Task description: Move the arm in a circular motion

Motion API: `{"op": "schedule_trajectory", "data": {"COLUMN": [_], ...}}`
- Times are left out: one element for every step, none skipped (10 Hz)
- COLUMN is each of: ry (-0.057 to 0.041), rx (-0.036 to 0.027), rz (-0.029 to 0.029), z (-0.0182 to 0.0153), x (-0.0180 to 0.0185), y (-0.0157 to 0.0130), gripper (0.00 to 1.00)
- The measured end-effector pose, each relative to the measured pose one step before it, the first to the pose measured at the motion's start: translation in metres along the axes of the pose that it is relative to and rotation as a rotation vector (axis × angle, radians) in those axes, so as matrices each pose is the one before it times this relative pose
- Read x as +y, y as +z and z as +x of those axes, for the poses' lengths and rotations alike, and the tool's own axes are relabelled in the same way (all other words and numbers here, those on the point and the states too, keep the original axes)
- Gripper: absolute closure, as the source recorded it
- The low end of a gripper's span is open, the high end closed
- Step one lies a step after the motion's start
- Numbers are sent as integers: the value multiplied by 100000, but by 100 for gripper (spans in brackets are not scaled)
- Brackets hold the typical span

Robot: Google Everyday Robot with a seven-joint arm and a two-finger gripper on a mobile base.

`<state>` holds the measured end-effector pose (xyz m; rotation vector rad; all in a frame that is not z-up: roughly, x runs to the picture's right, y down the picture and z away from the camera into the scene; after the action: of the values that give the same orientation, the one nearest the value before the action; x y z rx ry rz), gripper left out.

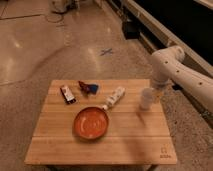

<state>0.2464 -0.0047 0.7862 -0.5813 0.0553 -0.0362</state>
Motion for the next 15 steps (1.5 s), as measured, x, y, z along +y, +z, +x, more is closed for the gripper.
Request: {"op": "schedule_trajectory", "data": {"ry": [-2097, -2451, -3204, -5128, -7815, -6399, -6611, -7712, -8295, -5506, -9552, -5900, -6516, -5745, -6021], "rx": [521, 716, 1145, 1362, 1310, 649, 373, 69, -144, -93, -375, -198, -48, -335, -401], "rz": [762, 469, 356, 84, 122, 134, -15, 298, 256, 513, 1236, 865, 633, 704, 426], "z": [-2252, -1861, -1965, -2710, -3866, -3070, -3019, -3490, -3647, -2284, -3659, -2120, -2198, -1978, -2085], "x": [-2240, -1332, -1092, -921, -732, -360, -79, -16, 210, 203, 853, 694, 1170, 1338, 2309], "y": [-550, -336, -209, -45, -45, -126, -62, -116, -114, -165, -424, -237, -159, -28, 90], "gripper": [35, 35, 35, 35, 35, 35, 35, 35, 35, 35, 35, 35, 35, 35, 35]}}
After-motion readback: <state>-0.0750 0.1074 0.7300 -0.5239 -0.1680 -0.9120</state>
